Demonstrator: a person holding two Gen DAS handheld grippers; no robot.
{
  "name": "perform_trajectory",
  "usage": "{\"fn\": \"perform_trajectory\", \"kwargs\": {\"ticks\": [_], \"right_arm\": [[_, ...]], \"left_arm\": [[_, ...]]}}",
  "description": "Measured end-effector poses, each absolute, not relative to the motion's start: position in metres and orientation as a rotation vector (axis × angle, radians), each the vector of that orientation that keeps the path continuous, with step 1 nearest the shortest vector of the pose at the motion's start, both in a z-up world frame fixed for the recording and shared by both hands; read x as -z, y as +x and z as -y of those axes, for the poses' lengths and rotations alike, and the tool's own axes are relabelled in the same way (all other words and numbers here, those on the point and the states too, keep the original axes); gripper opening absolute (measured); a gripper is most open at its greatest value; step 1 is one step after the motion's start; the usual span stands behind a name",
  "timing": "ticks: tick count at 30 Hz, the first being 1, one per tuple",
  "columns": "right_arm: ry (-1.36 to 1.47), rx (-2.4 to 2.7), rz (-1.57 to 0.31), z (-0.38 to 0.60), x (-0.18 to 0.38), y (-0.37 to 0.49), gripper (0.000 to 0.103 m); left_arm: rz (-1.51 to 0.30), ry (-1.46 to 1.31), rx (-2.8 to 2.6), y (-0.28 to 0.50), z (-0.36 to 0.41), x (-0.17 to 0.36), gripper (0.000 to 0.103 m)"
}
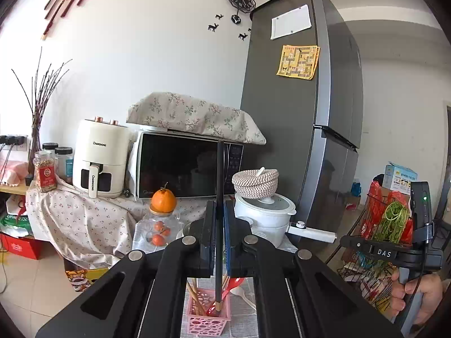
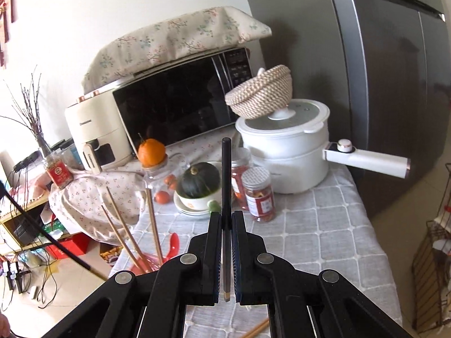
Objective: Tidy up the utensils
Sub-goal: 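Lift the black chopstick with the left tool while the right tool grasps another black chopstick, then drop the black chopstick into the pink basket with the left tool while the right tool drops its chopstick in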
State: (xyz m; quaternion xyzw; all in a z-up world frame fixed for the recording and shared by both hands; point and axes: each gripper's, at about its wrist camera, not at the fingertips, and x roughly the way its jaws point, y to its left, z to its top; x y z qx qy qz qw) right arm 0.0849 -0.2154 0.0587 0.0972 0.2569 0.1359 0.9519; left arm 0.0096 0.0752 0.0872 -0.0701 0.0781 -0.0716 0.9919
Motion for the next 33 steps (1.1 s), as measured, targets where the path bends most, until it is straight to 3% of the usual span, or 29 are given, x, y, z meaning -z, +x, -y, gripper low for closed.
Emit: {"fn": "perform_trajectory", "kwargs": {"ticks": [29, 31, 33], "right_arm": [[0.272, -0.419, -0.455, 0.172, -0.066, 0.084, 0.005], [0.284, -0.428, -0.452, 0.17, -0.066, 0.085, 0.005], [0.297, -0.437, -0.45, 0.168, -0.066, 0.086, 0.005]], "left_arm": [[-0.487, -0.23, 0.041, 0.124, -0.089, 0.002, 0.006], [-0.501, -0.218, 0.046, 0.124, -0.088, 0.0, 0.012], [-0.508, -0.209, 0.042, 0.121, -0.089, -0.002, 0.04]]}}
